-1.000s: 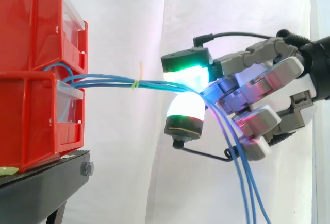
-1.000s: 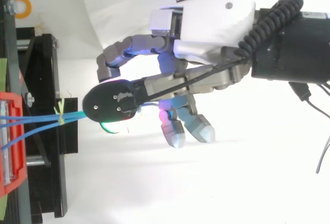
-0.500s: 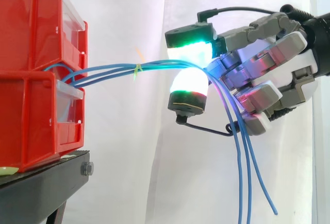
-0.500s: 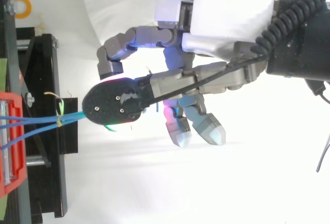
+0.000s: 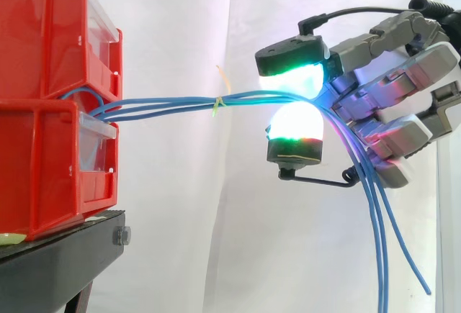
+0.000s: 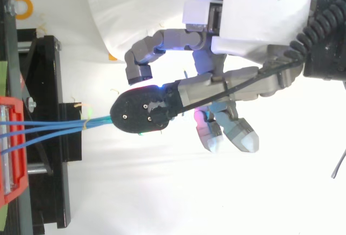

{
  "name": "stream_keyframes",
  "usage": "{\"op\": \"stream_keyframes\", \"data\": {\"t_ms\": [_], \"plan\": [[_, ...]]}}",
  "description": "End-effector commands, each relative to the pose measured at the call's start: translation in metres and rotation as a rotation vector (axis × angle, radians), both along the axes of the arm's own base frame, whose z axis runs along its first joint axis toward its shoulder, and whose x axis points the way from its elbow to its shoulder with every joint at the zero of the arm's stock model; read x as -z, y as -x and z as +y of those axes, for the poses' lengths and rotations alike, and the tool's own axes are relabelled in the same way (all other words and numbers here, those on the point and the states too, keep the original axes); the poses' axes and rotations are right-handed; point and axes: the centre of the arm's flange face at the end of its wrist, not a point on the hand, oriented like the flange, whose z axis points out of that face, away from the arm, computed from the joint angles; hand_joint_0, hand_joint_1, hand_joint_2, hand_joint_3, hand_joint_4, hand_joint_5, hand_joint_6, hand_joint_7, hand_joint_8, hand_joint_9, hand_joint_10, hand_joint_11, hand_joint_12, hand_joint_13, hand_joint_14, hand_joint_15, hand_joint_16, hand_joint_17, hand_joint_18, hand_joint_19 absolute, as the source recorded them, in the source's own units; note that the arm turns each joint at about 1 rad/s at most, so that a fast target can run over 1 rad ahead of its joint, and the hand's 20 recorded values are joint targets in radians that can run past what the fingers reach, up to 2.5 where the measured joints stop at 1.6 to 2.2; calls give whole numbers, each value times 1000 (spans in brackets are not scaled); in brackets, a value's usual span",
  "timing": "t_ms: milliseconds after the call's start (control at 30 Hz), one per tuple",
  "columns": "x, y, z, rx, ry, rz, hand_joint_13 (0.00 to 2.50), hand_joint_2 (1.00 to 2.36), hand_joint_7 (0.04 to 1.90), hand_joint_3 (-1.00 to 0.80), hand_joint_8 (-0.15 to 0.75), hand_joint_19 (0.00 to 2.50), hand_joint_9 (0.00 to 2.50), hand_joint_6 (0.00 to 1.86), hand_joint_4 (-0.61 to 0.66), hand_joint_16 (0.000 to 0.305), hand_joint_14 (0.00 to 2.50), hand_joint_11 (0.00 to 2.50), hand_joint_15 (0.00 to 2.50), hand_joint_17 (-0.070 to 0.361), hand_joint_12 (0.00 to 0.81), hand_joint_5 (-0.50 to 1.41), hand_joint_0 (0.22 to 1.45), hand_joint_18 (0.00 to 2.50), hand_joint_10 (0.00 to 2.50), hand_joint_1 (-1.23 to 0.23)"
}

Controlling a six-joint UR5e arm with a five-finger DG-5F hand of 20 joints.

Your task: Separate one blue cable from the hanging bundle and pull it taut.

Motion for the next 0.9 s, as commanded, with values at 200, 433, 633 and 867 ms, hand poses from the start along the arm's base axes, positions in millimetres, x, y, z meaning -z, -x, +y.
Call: {"op": "stream_keyframes", "data": {"t_ms": [200, 433, 633, 867], "plan": [[-2, 4, 5, -3, 1, 23, 1490, 1017, 1445, -149, 197, 560, 1990, 502, 313, 68, 21, 477, 582, 153, 306, 127, 695, 1216, 21, -570], [-17, 9, 11, -3, 5, 9, 1488, 1018, 1443, -145, 203, 559, 1989, 502, 312, 68, 22, 476, 579, 153, 306, 127, 694, 1218, 21, -570], [-26, 12, 16, -8, 6, -2, 1489, 1017, 1443, -146, 197, 559, 1985, 502, 316, 68, 21, 476, 580, 153, 303, 127, 694, 1217, 19, -571], [-26, 12, 19, -4, 7, -4, 1487, 1018, 1448, -145, 201, 558, 1987, 502, 319, 68, 22, 476, 579, 153, 305, 126, 693, 1218, 19, -569]]}}
